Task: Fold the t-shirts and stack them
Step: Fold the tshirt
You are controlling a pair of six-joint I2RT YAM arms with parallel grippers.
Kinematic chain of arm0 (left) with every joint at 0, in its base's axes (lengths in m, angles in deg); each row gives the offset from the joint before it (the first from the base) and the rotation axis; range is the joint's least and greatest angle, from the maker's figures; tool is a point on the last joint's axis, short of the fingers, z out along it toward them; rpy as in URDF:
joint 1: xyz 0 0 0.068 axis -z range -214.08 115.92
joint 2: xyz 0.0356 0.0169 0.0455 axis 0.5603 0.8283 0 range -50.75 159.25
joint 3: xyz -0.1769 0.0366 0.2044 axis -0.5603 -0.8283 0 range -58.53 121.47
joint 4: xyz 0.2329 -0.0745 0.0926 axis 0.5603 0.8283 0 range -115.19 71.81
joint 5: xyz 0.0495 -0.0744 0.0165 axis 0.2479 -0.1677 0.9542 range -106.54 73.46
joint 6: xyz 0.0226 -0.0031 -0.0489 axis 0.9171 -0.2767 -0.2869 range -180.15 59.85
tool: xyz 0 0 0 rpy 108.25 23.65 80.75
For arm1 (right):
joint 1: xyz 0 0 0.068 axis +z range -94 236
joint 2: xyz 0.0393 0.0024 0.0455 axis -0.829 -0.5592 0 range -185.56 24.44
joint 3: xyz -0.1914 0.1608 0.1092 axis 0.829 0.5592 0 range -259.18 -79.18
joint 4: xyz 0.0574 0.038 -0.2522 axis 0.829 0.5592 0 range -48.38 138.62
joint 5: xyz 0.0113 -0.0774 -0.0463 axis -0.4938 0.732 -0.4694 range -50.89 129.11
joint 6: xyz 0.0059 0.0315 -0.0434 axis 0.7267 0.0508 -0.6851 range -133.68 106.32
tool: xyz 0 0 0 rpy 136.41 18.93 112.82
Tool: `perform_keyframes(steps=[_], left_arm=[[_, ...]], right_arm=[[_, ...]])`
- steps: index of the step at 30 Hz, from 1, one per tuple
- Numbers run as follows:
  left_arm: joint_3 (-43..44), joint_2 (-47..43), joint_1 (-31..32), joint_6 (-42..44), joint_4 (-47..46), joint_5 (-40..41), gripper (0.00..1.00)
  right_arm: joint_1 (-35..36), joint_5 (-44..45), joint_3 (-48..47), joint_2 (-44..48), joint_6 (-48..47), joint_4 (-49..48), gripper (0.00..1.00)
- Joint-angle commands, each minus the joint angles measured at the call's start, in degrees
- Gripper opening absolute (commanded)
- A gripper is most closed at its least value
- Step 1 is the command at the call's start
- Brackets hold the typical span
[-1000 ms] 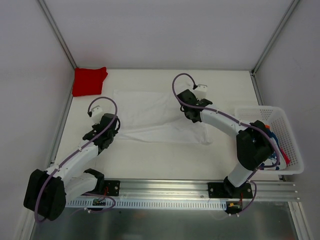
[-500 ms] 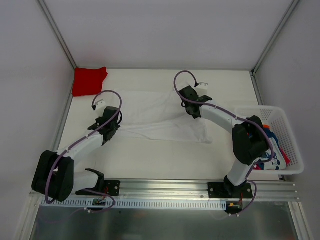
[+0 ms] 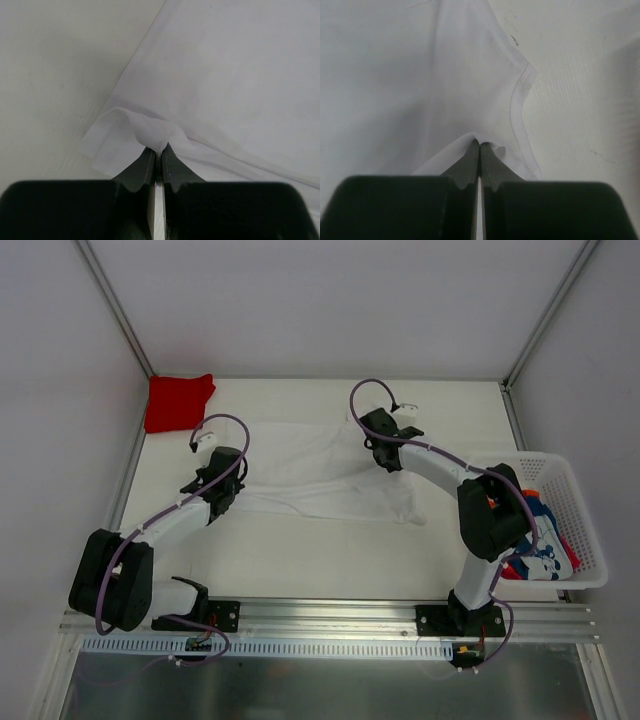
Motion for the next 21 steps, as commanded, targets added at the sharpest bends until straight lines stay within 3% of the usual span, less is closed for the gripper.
perform_keyframes(steps=[1,13,14,15,16,17,18,19,20,21], left_arm=[[1.57,0.82,-0.79,1.00,-2.79,0.03,0.00],[3.58,3.63,-2.11,1.61,-3.14,1.09,0.01],[4.11,3.89,-2.20,1.61,-3.06,1.00,0.09],[4.29,4.50,-2.20,1.79,-3.14,0.83,0.27],[4.64,4.94,-2.37,1.96,-3.41,0.82,0.65],[4.90,5.64,-2.29,1.88,-3.58,0.91,0.86],[4.99,6.00,-2.29,1.96,-3.67,0.65,0.99],[5.25,6.44,-2.37,1.96,-4.02,0.65,0.99],[5.34,7.23,-2.37,1.96,-4.11,0.56,0.99],[5.34,7.58,-2.37,1.96,-4.29,0.30,0.99]], right_arm=[[-0.77,-0.01,-3.55,-0.34,-1.17,-0.59,0.00],[-3.49,-0.62,-7.77,-4.64,-1.61,-0.68,0.01],[-3.75,-0.89,-8.03,-5.43,-1.52,-0.68,0.00],[-3.93,-0.97,-8.38,-5.70,-1.52,-0.68,0.00],[-4.28,-1.24,-8.47,-6.22,-1.52,-0.59,0.00],[-4.20,-1.59,-8.65,-6.49,-1.52,-0.68,0.00],[-4.63,-1.77,-8.91,-6.67,-1.52,-0.68,0.21],[-4.72,-1.85,-9.00,-6.93,-1.52,-0.68,0.40],[-4.64,-1.51,-9.00,-7.28,-1.43,-0.59,0.87],[-4.72,-1.16,-8.91,-7.37,-1.26,-0.68,0.99]])
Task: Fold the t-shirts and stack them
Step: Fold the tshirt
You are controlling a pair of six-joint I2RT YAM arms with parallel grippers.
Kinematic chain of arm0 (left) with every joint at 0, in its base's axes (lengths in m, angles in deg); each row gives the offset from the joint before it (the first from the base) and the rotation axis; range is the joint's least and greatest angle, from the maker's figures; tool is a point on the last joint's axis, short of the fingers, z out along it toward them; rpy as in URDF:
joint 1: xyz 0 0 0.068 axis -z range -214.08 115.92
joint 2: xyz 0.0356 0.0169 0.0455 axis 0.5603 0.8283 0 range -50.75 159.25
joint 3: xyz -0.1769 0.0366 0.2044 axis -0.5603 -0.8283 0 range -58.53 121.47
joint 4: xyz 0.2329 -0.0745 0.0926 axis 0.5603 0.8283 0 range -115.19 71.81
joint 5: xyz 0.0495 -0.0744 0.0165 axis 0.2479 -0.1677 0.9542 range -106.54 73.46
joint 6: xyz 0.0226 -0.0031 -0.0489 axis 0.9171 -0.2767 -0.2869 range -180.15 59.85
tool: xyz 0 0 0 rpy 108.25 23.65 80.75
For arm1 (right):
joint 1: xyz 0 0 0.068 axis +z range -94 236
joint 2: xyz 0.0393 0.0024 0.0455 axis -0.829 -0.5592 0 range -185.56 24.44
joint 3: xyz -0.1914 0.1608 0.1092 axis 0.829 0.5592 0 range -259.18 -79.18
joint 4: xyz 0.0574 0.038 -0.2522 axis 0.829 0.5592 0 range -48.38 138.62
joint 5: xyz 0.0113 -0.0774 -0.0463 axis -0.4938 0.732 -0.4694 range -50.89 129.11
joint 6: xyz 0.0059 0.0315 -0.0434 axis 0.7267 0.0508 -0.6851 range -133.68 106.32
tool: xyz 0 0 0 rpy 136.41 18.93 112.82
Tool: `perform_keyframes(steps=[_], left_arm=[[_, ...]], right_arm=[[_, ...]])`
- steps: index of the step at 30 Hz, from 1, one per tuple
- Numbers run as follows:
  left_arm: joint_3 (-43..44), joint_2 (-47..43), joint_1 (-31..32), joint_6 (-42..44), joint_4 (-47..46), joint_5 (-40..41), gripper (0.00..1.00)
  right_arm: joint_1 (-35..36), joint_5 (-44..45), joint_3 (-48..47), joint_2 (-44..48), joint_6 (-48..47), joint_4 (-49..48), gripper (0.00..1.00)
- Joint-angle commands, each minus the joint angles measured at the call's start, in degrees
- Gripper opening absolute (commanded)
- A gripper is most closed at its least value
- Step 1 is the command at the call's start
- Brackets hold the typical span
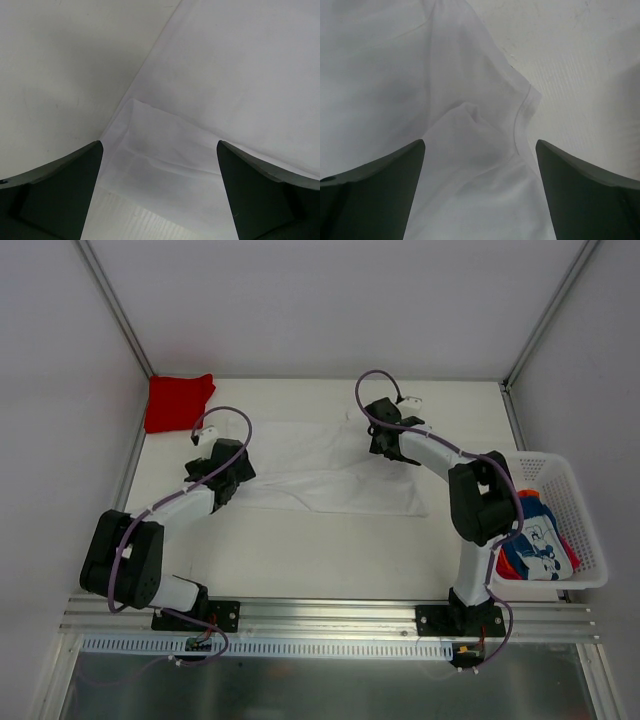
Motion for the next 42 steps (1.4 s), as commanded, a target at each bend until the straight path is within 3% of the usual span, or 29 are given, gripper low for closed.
perform_keyframes(steps=[1,12,17,20,22,27,34,39,42], left_arm=[[1.91,1.57,-0.60,0.74,-1.67,0.30,0.99],[0.69,-0.70,-0.52,0.74,-1.93,-1.28,0.99],[2.17,-4.40,-0.60,3.90,-1.84,-1.73,0.99],[6.47,-3.53,-1.30,9.69,-3.68,-3.73,0.99],[11.63,-0.64,-3.84,11.98,-3.60,-10.84,0.99],[19.39,5.87,-10.44,9.01,-4.03,-27.36,0.99],[30.20,22.82,-14.22,8.22,-7.38,-38.08,0.99],[35.65,27.94,-14.67,7.16,-7.99,-44.96,0.99],[37.15,28.82,-14.75,7.68,-8.17,-45.49,0.99]], right_arm=[[-0.50,0.92,-2.20,-0.25,-0.17,-0.02,1.00],[-0.86,2.77,-2.64,1.42,-0.95,0.86,1.00],[-2.52,1.99,-10.52,2.39,-6.13,2.78,0.99],[-5.68,-7.57,-15.02,2.04,-9.74,3.14,1.00],[-8.23,-15.40,-20.02,0.64,-11.67,3.67,0.99],[-13.67,-27.51,-33.02,-5.68,-14.05,8.24,0.99],[-21.23,-45.00,-42.17,-16.65,-11.77,8.77,1.00],[-24.49,-53.02,-45.36,-22.56,-7.82,7.19,0.99],[-24.59,-53.39,-44.39,-23.80,-7.29,4.29,0.99]])
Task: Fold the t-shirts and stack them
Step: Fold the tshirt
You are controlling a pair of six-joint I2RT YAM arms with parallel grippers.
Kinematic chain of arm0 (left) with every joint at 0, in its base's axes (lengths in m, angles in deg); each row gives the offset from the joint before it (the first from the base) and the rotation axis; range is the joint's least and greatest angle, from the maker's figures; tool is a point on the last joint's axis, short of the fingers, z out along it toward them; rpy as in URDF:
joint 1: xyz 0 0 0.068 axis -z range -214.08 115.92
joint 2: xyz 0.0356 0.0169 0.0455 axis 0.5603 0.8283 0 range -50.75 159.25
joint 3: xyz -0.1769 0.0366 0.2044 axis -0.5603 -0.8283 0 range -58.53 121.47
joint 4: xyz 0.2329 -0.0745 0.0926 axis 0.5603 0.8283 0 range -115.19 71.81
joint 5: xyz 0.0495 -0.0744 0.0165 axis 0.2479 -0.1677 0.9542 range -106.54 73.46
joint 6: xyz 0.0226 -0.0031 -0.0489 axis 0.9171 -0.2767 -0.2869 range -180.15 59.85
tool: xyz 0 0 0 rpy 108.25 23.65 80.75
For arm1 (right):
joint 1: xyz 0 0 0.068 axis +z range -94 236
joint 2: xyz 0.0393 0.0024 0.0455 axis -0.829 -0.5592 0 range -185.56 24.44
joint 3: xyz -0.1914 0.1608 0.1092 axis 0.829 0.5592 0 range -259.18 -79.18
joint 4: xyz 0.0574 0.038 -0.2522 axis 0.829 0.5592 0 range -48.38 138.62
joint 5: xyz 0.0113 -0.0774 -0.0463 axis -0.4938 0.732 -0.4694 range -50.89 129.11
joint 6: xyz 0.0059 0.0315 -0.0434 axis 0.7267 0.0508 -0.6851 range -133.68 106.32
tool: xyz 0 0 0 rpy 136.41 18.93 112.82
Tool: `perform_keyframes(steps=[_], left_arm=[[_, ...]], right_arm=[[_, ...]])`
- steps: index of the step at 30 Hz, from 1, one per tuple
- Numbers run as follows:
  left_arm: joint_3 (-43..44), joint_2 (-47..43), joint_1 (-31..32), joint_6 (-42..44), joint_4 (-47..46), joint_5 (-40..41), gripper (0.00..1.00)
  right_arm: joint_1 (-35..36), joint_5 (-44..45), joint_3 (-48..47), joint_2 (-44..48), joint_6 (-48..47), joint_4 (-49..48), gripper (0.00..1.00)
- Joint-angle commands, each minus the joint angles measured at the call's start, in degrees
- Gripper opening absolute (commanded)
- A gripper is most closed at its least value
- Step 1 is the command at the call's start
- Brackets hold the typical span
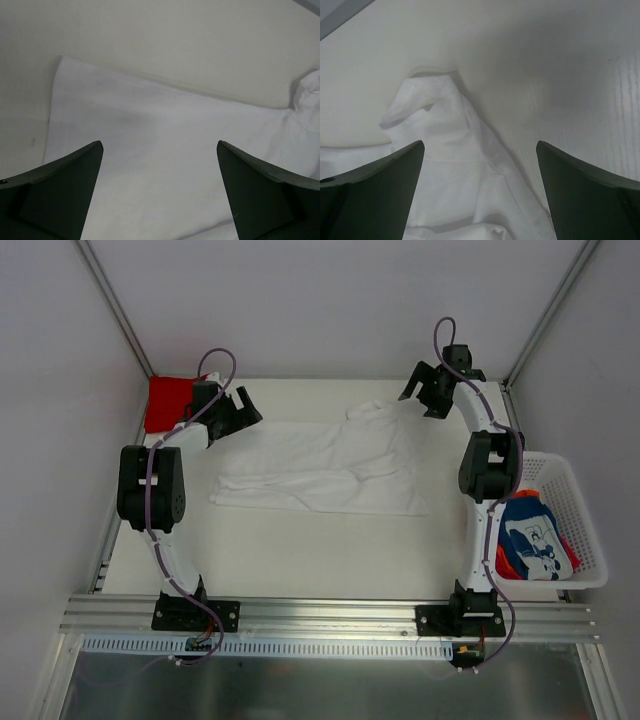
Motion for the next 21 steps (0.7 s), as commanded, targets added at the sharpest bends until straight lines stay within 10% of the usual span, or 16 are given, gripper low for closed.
perform_keyframes(steps=[1,21], left_arm=[[4.55,-0.58,-0.50,0.10,-2.40,-5.10,0.99],[1.39,-2.33,-0.59,4.58,-1.34,2.54,0.99]], right_arm=[[-0.17,-6.18,-1.90,-0.41,2.51,-2.88,0.99],[0.27,-15.84,-1.99,-11.40,12.88,-17.12,1.00]])
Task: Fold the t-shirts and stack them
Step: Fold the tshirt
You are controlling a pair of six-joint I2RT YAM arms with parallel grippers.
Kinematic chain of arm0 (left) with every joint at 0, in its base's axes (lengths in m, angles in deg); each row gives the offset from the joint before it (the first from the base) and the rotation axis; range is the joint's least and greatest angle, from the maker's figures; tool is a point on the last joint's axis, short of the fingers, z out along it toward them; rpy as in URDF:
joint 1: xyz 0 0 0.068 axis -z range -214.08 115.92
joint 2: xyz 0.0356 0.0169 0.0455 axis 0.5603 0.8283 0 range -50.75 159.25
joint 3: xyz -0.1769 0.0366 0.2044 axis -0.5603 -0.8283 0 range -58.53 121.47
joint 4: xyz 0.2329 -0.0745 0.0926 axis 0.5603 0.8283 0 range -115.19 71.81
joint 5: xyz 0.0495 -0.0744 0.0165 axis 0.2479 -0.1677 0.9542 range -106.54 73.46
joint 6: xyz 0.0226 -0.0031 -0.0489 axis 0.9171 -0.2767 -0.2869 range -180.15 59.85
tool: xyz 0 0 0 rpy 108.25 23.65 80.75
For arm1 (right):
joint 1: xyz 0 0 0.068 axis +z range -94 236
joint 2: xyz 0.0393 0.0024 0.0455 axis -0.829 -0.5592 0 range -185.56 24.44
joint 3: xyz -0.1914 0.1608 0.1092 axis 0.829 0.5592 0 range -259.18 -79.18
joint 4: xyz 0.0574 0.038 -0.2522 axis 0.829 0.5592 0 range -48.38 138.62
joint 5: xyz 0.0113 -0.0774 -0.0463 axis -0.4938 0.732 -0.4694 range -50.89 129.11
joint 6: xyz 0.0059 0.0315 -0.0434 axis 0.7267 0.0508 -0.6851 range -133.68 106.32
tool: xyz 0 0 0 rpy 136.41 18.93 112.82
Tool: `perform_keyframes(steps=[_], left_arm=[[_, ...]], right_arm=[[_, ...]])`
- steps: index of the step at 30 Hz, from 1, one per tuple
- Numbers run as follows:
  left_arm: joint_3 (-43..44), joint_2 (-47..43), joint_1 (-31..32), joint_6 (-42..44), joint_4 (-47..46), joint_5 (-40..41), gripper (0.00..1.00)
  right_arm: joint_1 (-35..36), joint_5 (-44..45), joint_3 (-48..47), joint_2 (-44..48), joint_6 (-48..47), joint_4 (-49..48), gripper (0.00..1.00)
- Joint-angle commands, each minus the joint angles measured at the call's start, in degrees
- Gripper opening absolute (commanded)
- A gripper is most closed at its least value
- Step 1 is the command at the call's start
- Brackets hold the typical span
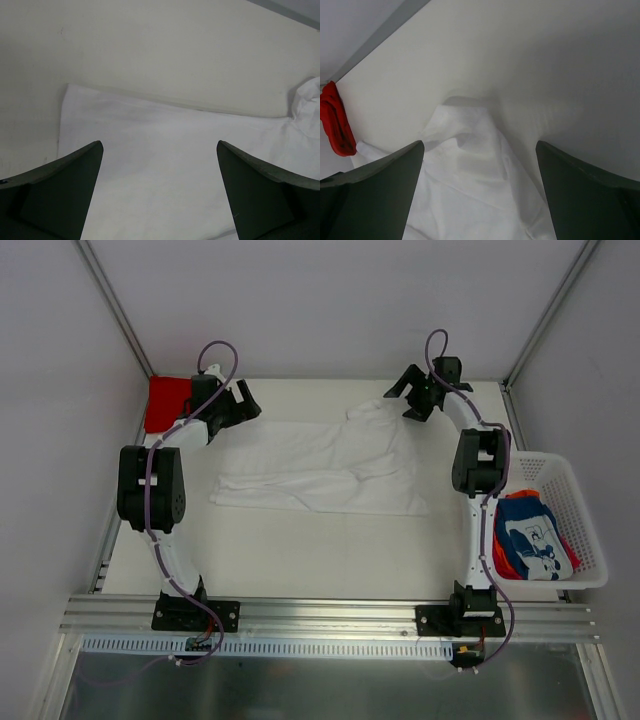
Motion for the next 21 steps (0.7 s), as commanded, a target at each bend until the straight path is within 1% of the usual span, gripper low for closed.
perform_keyframes(steps=[1,7,11,15,17,21], left_arm=[[-1.85,-2.68,-0.57,1.20,-0.49,2.37,0.99],[-2.99,-3.12,-0.57,1.11,-0.49,3.07,0.99],[-3.17,-3.21,-0.57,1.28,-0.49,3.42,0.99],[-2.91,-2.68,-0.57,1.02,-0.58,3.51,0.99],[-2.82,-2.51,-0.57,0.84,-0.58,3.25,0.99],[-3.17,-2.94,-0.57,0.93,-0.58,2.98,0.99]], right_arm=[[0.57,-3.56,-1.57,-2.51,3.90,-4.55,0.99],[2.59,-5.06,-3.15,-5.85,7.59,-7.55,0.99],[4.26,-4.80,-3.77,-6.55,8.21,-8.08,0.99],[5.58,-5.15,-2.72,-6.12,8.30,-8.08,0.89],[6.11,-4.54,-1.67,-4.98,7.42,-7.91,0.86],[5.85,-3.22,1.41,-3.04,5.58,-7.12,0.72]])
